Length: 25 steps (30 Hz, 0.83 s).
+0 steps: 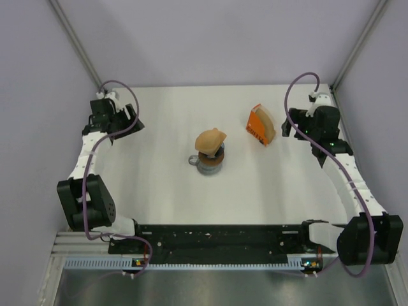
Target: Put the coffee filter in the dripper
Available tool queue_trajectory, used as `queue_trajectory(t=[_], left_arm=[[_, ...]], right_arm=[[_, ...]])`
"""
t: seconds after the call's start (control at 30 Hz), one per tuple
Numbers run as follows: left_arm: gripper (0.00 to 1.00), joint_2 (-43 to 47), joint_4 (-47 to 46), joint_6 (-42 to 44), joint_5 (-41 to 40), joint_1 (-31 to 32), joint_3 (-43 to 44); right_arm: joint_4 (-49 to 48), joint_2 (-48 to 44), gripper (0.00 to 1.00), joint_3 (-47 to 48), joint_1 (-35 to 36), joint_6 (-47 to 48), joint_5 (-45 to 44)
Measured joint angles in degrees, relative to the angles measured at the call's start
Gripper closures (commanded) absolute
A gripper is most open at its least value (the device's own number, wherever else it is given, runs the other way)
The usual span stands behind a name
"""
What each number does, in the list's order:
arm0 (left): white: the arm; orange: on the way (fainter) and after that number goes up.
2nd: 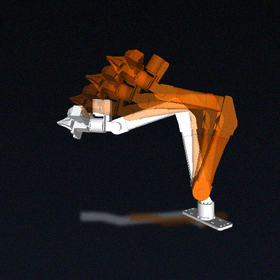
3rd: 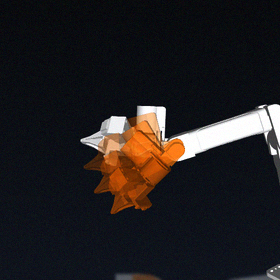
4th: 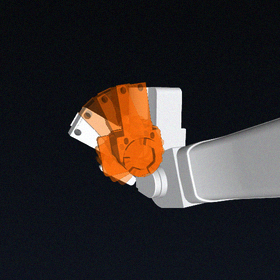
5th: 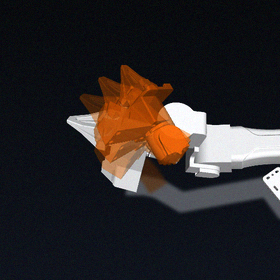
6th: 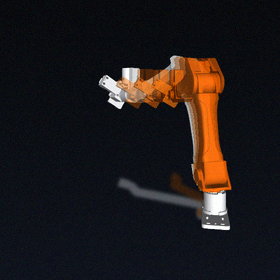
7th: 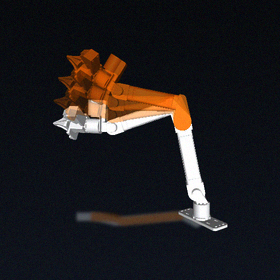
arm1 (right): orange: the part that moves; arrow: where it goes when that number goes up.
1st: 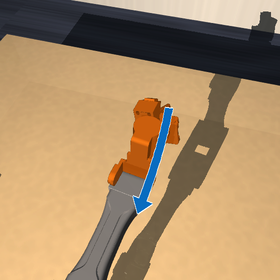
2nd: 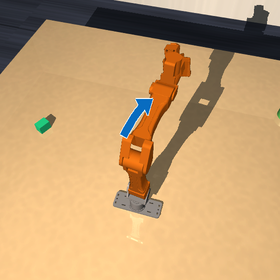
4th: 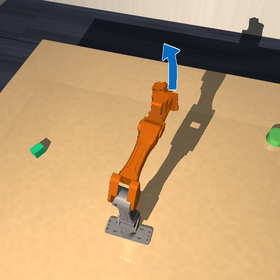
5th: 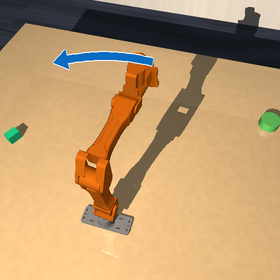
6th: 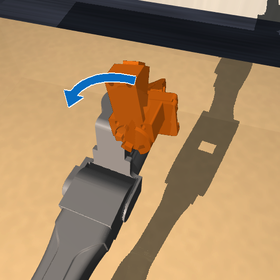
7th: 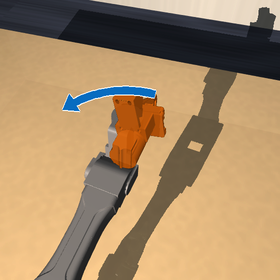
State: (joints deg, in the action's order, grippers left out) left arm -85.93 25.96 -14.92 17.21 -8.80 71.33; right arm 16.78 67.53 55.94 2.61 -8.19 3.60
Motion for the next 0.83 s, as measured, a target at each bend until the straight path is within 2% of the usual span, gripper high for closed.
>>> queue_trajectory(t=[0.1, 0.37, 0.83], left_arm=[[0.23, 1.2, -4.8, 2.6, -4.2, -1.7, -6.5], [0.21, 2.9, -14.1, 7.4, -10.1, -1.6, -18.8], [0.21, 3.5, -28.6, 7.7, -11.7, -1.6, -29.2]], right_arm=[[-4.5, -1.4, 0.01, -3.8, -1.3, -0.9, -0.7], [-18.4, -3.6, 0.01, -18.3, -8.0, -4.4, -1.6], [-37.4, -3.5, 0.01, -30.6, -8.2, -5.6, -3.6]])
